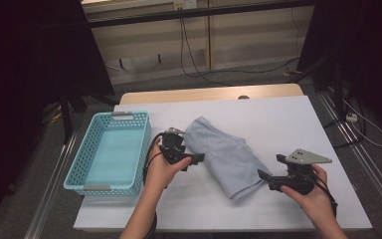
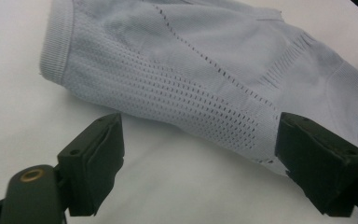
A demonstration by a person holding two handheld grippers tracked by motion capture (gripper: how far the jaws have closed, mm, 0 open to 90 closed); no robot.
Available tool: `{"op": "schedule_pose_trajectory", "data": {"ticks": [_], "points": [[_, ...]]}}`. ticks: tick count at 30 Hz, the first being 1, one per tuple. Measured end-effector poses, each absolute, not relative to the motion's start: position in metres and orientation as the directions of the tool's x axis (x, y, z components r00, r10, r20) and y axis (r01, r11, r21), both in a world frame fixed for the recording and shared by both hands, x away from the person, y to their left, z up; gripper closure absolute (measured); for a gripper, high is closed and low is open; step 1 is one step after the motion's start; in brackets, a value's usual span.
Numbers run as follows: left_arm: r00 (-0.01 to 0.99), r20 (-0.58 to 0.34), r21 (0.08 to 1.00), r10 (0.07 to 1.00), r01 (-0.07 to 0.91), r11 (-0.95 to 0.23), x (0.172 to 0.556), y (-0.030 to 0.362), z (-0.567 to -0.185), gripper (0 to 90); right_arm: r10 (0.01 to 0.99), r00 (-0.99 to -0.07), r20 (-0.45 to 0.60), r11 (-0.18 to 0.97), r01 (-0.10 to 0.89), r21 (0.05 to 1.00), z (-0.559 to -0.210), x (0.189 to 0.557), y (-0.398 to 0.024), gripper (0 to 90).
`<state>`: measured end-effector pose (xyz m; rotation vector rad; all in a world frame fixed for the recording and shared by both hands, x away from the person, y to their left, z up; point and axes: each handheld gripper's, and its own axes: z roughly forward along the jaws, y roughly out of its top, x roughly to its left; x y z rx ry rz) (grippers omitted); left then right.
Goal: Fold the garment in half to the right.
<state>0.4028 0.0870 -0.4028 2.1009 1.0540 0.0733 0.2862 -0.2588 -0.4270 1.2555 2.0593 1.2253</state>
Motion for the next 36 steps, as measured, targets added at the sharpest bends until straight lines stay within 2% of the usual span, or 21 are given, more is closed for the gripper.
{"op": "schedule_pose_trajectory", "data": {"ticks": [11, 36], "points": [[0.668, -0.273, 0.65, 0.692, 0.659, -0.379, 0.4, 0.076, -0.408, 13.7, 0.867, -0.489, 0.095, 0.18, 0.486, 0.855, -0.432, 0.282, -0.271, 10.8], [0.68, -0.302, 0.646, 0.668, 0.661, -0.382, 0.393, 0.064, -0.41, 11.9, 0.857, -0.506, 0.093, 0.199, 0.492, 0.847, -0.435, 0.281, -0.266, 10.6]]}}
